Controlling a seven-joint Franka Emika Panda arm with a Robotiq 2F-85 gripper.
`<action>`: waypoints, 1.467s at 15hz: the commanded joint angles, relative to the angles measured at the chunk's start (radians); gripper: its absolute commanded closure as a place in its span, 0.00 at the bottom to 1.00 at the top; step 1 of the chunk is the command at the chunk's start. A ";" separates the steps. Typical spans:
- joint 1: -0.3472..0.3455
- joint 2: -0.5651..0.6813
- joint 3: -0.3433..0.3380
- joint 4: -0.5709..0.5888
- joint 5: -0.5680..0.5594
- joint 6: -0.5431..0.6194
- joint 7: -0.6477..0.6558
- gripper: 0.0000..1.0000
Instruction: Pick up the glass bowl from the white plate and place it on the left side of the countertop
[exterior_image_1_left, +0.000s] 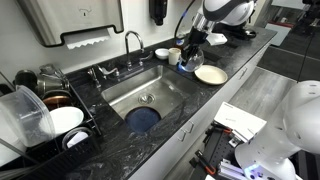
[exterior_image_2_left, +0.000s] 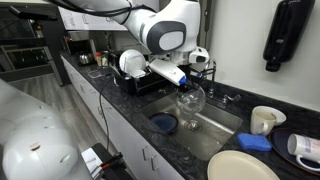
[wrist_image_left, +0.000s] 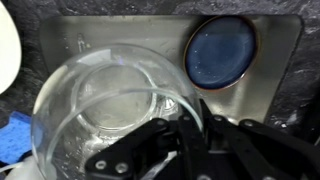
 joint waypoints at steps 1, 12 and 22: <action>0.065 -0.041 0.044 -0.042 0.065 -0.015 -0.040 0.98; 0.279 0.058 0.231 -0.029 0.144 0.023 -0.032 0.98; 0.265 0.036 0.241 -0.048 0.126 0.004 -0.005 0.90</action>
